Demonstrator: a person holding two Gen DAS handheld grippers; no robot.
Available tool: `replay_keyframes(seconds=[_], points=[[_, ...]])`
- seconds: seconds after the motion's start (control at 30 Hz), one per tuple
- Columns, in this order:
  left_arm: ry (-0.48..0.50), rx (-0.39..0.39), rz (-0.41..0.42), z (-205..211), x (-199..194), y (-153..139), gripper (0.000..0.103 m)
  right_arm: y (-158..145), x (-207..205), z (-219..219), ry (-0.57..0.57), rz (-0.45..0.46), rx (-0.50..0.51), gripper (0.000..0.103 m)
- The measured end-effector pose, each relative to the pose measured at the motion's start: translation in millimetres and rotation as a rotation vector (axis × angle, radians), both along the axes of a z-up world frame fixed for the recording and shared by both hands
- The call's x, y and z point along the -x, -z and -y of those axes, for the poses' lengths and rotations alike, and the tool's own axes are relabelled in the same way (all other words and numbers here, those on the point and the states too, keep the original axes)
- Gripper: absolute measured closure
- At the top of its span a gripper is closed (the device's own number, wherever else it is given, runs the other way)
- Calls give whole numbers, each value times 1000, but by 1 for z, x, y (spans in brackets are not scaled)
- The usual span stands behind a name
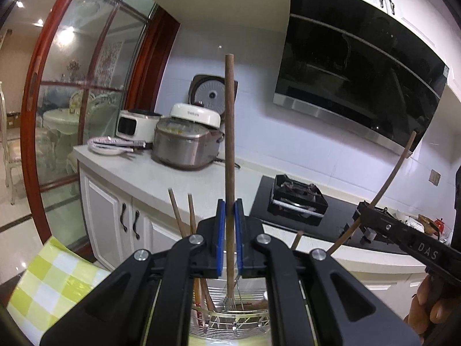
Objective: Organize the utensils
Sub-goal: 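Lower both held chopsticks into the wire rack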
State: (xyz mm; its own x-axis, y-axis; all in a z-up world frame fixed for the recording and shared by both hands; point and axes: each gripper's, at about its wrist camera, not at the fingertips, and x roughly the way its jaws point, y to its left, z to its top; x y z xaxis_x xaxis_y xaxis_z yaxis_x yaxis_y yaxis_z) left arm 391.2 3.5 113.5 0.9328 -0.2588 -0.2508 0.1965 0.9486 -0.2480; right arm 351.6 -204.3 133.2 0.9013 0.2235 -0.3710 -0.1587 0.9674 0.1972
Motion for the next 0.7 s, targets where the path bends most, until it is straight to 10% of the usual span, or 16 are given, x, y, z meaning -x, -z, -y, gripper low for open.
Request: replay_keyframes(seconds=[0.7], points=[[37,-51,-149,20,-28,58,96,47,-27,-4,8,-139,4,93]])
